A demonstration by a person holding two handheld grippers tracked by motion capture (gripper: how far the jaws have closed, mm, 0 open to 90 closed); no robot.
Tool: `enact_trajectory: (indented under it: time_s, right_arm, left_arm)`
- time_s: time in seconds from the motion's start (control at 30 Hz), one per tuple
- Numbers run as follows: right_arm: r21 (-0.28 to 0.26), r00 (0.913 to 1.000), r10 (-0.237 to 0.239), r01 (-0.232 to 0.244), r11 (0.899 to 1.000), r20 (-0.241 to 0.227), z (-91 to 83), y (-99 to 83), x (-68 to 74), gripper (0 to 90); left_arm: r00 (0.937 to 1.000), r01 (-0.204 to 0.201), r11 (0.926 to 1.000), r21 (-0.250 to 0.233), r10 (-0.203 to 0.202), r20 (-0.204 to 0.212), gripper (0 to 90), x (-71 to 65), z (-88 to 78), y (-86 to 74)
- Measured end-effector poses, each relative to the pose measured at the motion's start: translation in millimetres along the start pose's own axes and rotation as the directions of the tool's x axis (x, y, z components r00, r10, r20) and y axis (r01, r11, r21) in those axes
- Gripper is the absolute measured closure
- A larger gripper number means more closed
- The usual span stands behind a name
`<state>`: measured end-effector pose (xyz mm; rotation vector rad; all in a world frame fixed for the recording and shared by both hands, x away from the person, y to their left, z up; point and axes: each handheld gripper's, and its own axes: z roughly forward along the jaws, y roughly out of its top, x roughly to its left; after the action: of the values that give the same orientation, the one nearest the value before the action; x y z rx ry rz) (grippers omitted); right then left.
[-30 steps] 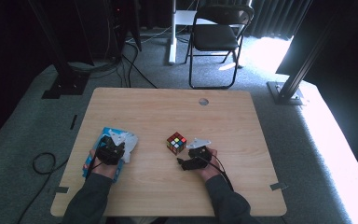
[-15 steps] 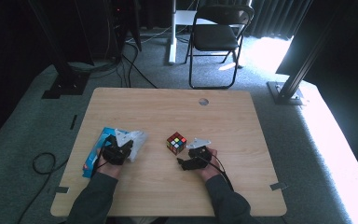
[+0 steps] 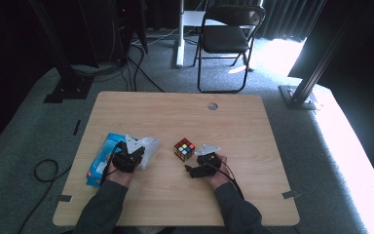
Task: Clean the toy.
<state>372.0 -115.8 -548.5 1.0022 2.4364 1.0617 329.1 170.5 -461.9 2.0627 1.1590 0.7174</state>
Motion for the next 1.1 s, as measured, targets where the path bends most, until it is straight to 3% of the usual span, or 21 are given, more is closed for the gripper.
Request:
enact_trajectory:
  time_s: [0.73, 0.93, 1.03, 1.1]
  right_arm:
    - [0.0, 1.0, 0.0, 0.0, 1.0, 0.0, 0.0, 0.0, 0.0, 19.8]
    - [0.001, 0.9995, -0.018, 0.018, 1.0, -0.024, 1.2, 1.7, 0.5, 19.8]
    - [-0.014, 0.9987, -0.021, 0.021, 1.0, -0.047, 1.8, 4.3, 2.4, 16.4]
    - [-0.038, 0.9986, -0.036, 0.034, 0.999, -0.038, 1.8, 6.8, 3.7, 14.9]
  left_arm:
    - [0.9985, -0.007, 0.9996, -0.028, 0.008, 0.053, 88.2, -11.7, 1.4, 8.0]
    - [0.998, -0.019, 0.9994, -0.029, 0.021, 0.06, 88.1, -16.0, 3.0, 11.1]
    - [0.9977, -0.023, 0.9992, -0.031, 0.025, 0.063, 88.2, -17.2, 2.9, 12.8]
    - [0.9976, -0.024, 0.9992, -0.033, 0.026, 0.063, 88.2, -17.0, 2.6, 14.1]
